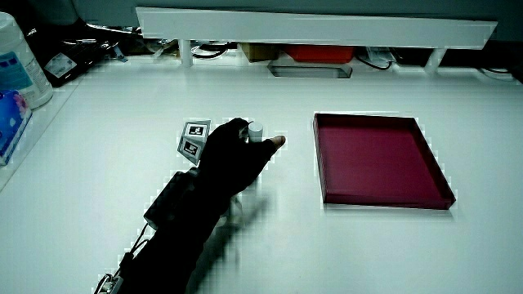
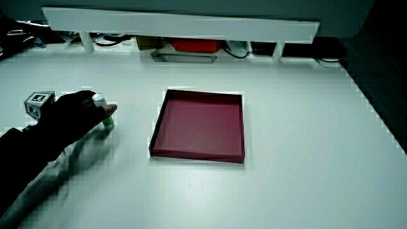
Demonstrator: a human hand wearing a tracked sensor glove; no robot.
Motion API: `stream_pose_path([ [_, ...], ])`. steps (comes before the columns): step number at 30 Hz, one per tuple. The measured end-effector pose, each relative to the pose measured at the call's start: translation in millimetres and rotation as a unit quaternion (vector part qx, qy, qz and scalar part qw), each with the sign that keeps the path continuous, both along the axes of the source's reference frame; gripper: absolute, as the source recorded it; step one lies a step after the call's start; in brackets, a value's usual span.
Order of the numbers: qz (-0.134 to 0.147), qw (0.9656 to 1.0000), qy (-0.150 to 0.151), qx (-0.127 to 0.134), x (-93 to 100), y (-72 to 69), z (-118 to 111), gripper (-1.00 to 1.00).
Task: Pick glue stick
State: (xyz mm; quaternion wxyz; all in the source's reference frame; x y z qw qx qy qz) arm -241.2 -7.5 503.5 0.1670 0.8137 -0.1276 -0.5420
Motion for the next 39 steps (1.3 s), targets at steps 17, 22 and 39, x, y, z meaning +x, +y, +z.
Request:
stream_pose_path([
  [17, -0.052, 0.9978, -0.019, 0.037, -9.0, 4.9, 2, 0.87],
  [22, -0.051, 0.9975, -0.024, 0.042, -9.1, 5.3, 2, 1.0],
  [39, -0.01, 0.9976, -0.017, 0.067, 17.9, -12.4, -45, 1.0],
])
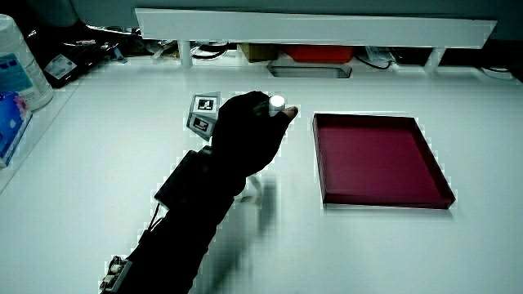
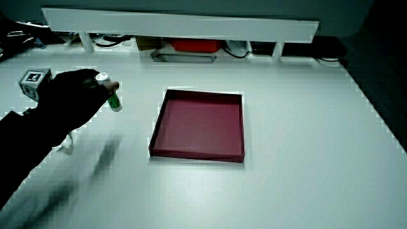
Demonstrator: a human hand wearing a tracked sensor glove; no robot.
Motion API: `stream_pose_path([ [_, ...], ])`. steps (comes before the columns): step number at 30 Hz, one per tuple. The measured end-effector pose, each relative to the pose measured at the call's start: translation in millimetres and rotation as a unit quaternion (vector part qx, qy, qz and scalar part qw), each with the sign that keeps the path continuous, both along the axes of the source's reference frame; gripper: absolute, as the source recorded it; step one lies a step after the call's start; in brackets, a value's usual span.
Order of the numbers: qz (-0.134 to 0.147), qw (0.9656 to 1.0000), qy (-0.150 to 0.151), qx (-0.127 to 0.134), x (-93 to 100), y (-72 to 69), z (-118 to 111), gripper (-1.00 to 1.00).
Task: Pick glue stick
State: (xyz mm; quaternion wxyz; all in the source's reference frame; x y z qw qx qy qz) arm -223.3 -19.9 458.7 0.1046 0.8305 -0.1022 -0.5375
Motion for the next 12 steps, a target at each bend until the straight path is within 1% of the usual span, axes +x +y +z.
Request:
stream_pose_path([
  [2, 0.007, 0.9999, 0.013, 0.009, 9.3, -5.0, -8, 1.0],
  [3, 0.013, 0.9996, 0.016, 0.017, 13.9, -7.6, -12, 1.0],
  [4, 0.019, 0.9995, 0.019, 0.019, 18.7, -10.1, -15, 1.0],
  [5, 0.018, 0.9997, 0.013, 0.009, 24.2, -11.9, -20, 1.0],
  [7, 0.032, 0.9989, 0.025, 0.025, 34.0, -17.1, -24, 1.0],
  [8, 0.04, 0.9978, 0.034, 0.04, 38.5, -20.2, -23, 1.0],
  [9, 0.038, 0.9985, 0.024, 0.031, 43.8, -21.8, -27, 1.0],
  [10, 0.051, 0.9966, 0.036, 0.053, 47.9, -24.8, -25, 1.0],
  [11, 0.052, 0.9975, 0.031, 0.036, 52.8, -25.5, -28, 1.0],
  [12, 0.055, 0.9961, 0.047, 0.05, 57.0, -27.5, -25, 1.0],
])
